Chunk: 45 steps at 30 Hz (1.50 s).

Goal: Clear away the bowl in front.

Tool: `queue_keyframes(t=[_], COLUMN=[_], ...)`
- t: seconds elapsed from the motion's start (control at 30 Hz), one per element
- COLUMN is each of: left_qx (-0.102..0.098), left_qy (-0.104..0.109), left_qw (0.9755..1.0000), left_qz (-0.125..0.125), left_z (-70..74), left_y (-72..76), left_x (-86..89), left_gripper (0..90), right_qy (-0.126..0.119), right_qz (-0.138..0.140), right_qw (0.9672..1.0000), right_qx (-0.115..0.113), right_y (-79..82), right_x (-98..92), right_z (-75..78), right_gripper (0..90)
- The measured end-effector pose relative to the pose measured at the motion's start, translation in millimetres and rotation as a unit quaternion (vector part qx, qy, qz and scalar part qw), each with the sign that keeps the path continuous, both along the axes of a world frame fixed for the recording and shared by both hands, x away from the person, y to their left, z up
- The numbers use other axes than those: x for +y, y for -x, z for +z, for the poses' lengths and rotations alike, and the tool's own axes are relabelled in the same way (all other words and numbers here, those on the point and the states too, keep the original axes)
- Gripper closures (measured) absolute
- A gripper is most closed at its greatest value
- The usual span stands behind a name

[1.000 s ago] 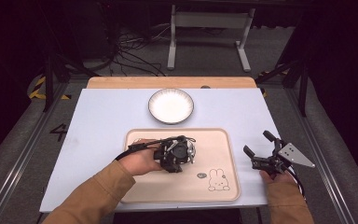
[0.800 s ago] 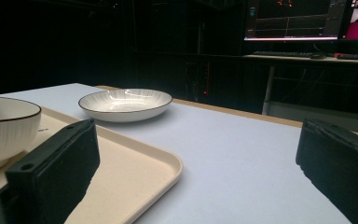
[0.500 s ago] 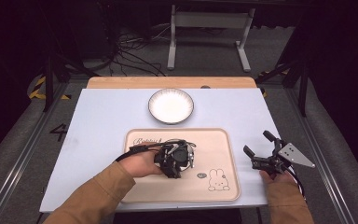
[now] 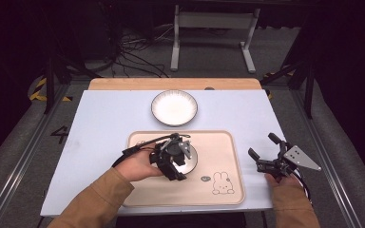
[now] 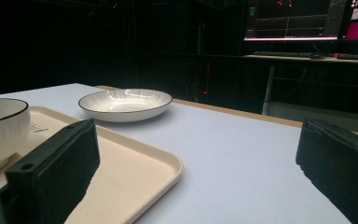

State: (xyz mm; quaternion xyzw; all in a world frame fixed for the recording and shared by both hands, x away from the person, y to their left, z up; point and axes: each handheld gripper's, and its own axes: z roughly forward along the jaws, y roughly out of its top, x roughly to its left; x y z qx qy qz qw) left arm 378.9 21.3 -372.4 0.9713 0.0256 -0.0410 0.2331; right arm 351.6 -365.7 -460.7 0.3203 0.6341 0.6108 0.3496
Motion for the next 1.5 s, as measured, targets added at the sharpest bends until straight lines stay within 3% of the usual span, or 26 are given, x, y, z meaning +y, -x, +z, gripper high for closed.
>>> queue_keyframes(t=[0.03, 0.13, 0.27, 0.4, 0.5, 0.53, 0.57, 0.6, 0.63, 0.67, 0.73, 0.9, 0.97, 1.07, 1.17, 1.2, 1.23, 1.27, 1.3, 1.33, 1.37, 1.4, 1.43, 1.47, 1.5], left_qx=[0.0, -0.009, -0.022, -0.03, -0.03, -0.03, -0.032, -0.032, -0.037, -0.037, -0.037, -0.048, -0.055, -0.067, -0.073, -0.081, -0.081, -0.084, -0.081, -0.082, -0.086, -0.086, -0.086, -0.096, -0.098], left_qy=[0.0, 0.042, 0.072, 0.101, 0.126, 0.126, 0.144, 0.144, 0.162, 0.162, 0.179, 0.222, 0.239, 0.268, 0.287, 0.291, 0.291, 0.298, 0.306, 0.318, 0.324, 0.324, 0.332, 0.344, 0.351], left_qw=[1.0, 0.9989, 0.9968, 0.9934, 0.9895, 0.9895, 0.9861, 0.9861, 0.9822, 0.9822, 0.9782, 0.9639, 0.9569, 0.9442, 0.9338, 0.9308, 0.9308, 0.9261, 0.9233, 0.9157, 0.9112, 0.9112, 0.907, 0.8983, 0.8938], left_qz=[0.0, 0.017, 0.029, 0.047, 0.064, 0.064, 0.076, 0.076, 0.087, 0.087, 0.098, 0.139, 0.156, 0.18, 0.2, 0.206, 0.206, 0.215, 0.218, 0.232, 0.24, 0.24, 0.245, 0.256, 0.261], left_z=[0.0, 5.0, 10.5, 12.9, 12.7, 12.7, 12.2, 12.2, 11.4, 11.4, 10.3, 7.2, 5.4, 0.4, -5.0, -6.7, -6.7, -9.2, -11.6, -16.9, -19.7, -19.7, -22.7, -28.0, -30.8], left_y=[0.0, 3.3, 7.0, 9.1, 9.5, 9.5, 10.0, 10.0, 10.9, 10.9, 11.3, 13.7, 15.4, 17.6, 18.4, 18.6, 18.6, 19.0, 18.9, 19.6, 20.5, 20.5, 21.1, 23.2, 24.0], left_x=[0.0, 13.1, 26.5, 41.3, 53.1, 53.1, 61.0, 61.0, 68.5, 68.5, 76.4, 97.8, 106.5, 121.5, 132.7, 136.0, 136.0, 139.7, 142.8, 149.0, 152.3, 152.3, 155.6, 162.7, 166.0], left_gripper=[47.0, 47.0, 47.1, 46.8, 46.1, 46.1, 46.1, 45.9, 45.8, 45.4, 44.8, 44.5, 45.4, 45.3, 45.1, 44.7, 43.2, 40.5, 40.5, 35.3, 31.7, 28.4, 28.4, 23.6, 21.6], right_qy=[0.0, 0.0, 0.0, 0.0, 0.0, 0.0, 0.0, 0.0, 0.0, 0.0, 0.0, 0.0, 0.0, 0.0, 0.001, 0.0, 0.001, 0.001, 0.001, 0.001, 0.001, 0.001, 0.001, 0.0, 0.001], right_qz=[0.0, 0.0, 0.0, 0.0, 0.0, 0.0, 0.0, 0.0, 0.0, 0.0, 0.0, 0.0, 0.0, 0.0, 0.0, 0.0, 0.0, 0.0, 0.0, 0.0, 0.0, 0.0, 0.0, 0.0, 0.0], right_qw=[1.0, 1.0, 1.0, 1.0, 1.0, 1.0, 1.0, 1.0, 1.0, 1.0, 1.0, 1.0, 1.0, 1.0, 1.0, 1.0, 1.0, 1.0, 1.0, 1.0, 1.0, 1.0, 1.0, 1.0, 1.0], right_qx=[0.0, 0.0, 0.0, 0.0, 0.001, 0.001, 0.001, 0.001, 0.001, 0.001, 0.001, 0.001, 0.0, 0.001, 0.001, 0.001, 0.001, 0.001, 0.001, 0.001, 0.001, 0.001, 0.001, 0.001, 0.001], right_y=[0.0, -0.1, -0.1, -0.1, -0.2, -0.2, -0.1, -0.2, -0.2, -0.2, -0.2, -0.2, -0.2, -0.2, -0.2, -0.3, -0.3, -0.2, -0.2, -0.3, -0.3, -0.3, -0.2, -0.3, -0.3], right_x=[0.0, 0.0, 0.0, 0.0, 0.0, 0.0, 0.0, 0.0, 0.0, 0.0, 0.0, 0.0, 0.0, 0.0, 0.0, 0.0, -0.1, 0.0, 0.0, -0.1, -0.1, -0.1, 0.0, 0.0, 0.0], right_z=[0.0, 0.0, 0.0, 0.0, 0.0, 0.0, 0.0, 0.0, 0.0, 0.0, 0.0, 0.0, 0.0, 0.0, 0.0, 0.0, 0.0, 0.0, 0.0, 0.0, 0.0, 0.0, 0.0, 0.0, 0.0], right_gripper=[0.0, 0.0, 0.0, 0.0, 0.0, 0.0, 0.0, 0.0, 0.0, 0.0, 0.0, 0.0, 0.0, 0.0, 0.0, 0.0, 0.0, 0.0, 0.0, 0.0, 0.0, 0.0, 0.0, 0.0, 0.0])
